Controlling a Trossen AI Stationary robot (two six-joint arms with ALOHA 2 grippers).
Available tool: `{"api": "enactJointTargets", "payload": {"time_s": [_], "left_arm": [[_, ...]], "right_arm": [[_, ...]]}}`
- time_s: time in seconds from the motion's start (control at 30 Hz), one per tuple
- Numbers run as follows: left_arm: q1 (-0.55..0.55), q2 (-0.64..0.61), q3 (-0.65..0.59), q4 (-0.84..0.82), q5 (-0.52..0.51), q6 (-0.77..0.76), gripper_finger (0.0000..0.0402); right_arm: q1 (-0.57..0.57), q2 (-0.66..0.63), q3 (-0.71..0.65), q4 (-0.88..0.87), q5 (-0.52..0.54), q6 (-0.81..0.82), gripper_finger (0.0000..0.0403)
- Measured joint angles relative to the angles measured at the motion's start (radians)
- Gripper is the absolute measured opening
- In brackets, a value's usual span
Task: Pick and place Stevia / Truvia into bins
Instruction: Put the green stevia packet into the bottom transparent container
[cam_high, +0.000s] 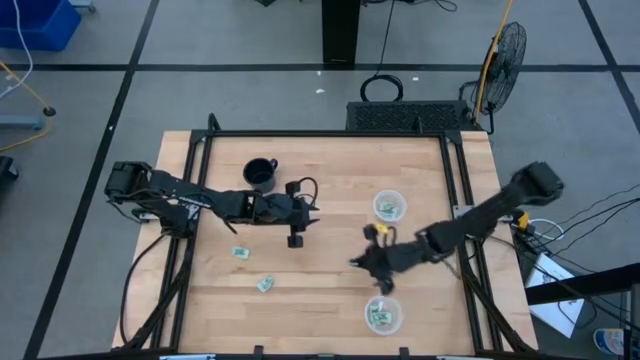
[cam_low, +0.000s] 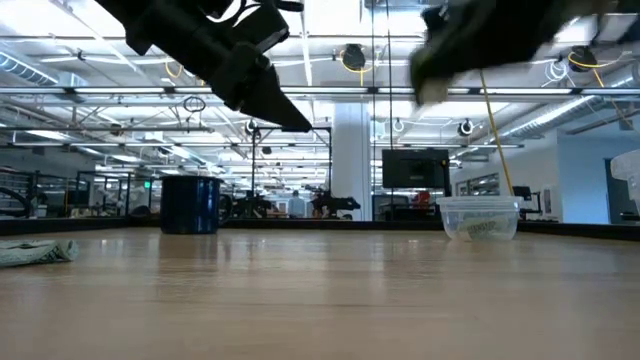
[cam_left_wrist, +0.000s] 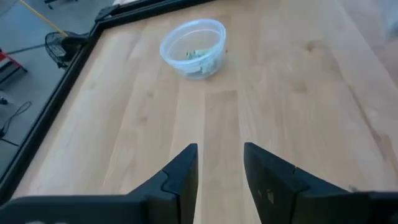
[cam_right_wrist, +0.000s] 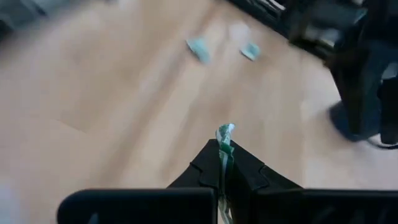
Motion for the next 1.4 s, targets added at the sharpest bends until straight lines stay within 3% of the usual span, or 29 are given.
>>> {"api": "enactJointTargets", "payload": {"time_s": [0.07, 0.13, 0.2, 0.67, 0.8, 1.07, 1.4], "left_arm": [[0.002, 0.0, 0.0, -0.017, -0.003, -0.011, 0.0133], [0.0, 0.0, 0.0, -0.03, -0.007, -0.027, 0.0132], [0.0, 0.0, 0.0, -0.052, -0.008, -0.039, 0.0132], [0.0, 0.0, 0.0, -0.08, -0.008, -0.116, 0.0131], [0.0, 0.0, 0.0, -0.067, -0.009, -0.072, 0.0131], [0.016, 0.0, 0.0, -0.055, -0.009, 0.002, 0.0131], [0.075, 0.0, 0.0, -0.051, -0.009, 0.0, 0.0131]], "right_arm": [[0.062, -0.049, 0.048, -0.077, -0.045, 0.129, 0.0001], [0.118, -0.084, 0.063, -0.069, -0.116, 0.252, 0.0001], [0.163, -0.091, 0.063, -0.049, -0.121, 0.362, 0.0001], [0.302, 0.116, 0.061, -0.093, -0.09, 0.955, 0.0002], [0.314, 0.116, 0.061, -0.102, -0.04, 1.031, 0.0003], [0.32, 0.118, 0.061, -0.198, -0.043, 1.152, 0.0007], [0.324, 0.129, 0.061, -0.216, -0.044, 1.156, 0.0055]]}}
